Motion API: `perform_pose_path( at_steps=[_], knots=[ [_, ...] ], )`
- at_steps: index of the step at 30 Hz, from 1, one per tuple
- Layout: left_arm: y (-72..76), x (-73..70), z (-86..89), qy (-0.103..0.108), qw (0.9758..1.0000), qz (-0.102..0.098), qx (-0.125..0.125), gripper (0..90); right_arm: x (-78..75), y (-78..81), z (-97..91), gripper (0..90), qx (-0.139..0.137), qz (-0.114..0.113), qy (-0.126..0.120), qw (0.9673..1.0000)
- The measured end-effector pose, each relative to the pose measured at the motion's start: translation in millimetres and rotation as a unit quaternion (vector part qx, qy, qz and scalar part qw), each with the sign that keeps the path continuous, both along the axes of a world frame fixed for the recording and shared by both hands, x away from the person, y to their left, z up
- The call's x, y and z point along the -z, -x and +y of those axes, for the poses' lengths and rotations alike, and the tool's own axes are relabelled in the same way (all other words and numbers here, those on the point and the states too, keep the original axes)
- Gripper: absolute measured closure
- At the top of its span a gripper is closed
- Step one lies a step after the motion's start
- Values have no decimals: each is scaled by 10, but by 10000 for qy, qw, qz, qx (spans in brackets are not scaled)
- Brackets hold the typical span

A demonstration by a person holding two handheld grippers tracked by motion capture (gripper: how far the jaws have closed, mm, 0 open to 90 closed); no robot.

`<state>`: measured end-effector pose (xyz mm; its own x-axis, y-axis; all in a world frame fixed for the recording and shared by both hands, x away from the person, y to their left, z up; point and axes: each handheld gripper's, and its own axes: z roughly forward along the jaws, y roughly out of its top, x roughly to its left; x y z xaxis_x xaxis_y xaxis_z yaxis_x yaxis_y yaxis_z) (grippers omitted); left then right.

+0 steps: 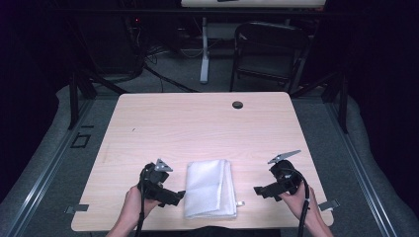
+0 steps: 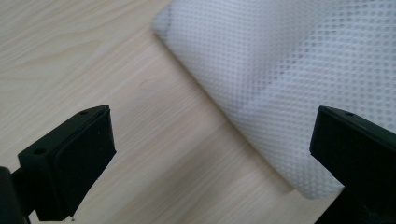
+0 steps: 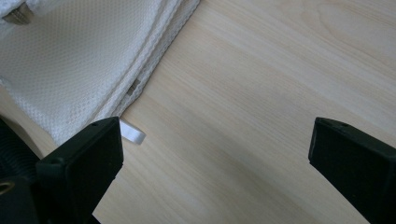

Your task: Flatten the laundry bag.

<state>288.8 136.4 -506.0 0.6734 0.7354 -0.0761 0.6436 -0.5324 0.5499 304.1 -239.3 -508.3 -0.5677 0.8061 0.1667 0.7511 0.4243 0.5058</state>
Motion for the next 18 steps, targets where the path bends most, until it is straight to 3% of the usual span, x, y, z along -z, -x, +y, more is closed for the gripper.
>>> perform_pose_path(
  at_steps=[11,18],
  knots=[
    [182,-5,-291,-49,9988,-1,486,1,3,-30,9,36,-2,54,3,10000],
    [272,-5,-508,-75,9958,59,915,7,27,-46,-26,36,34,134,-41,9999]
  ],
)
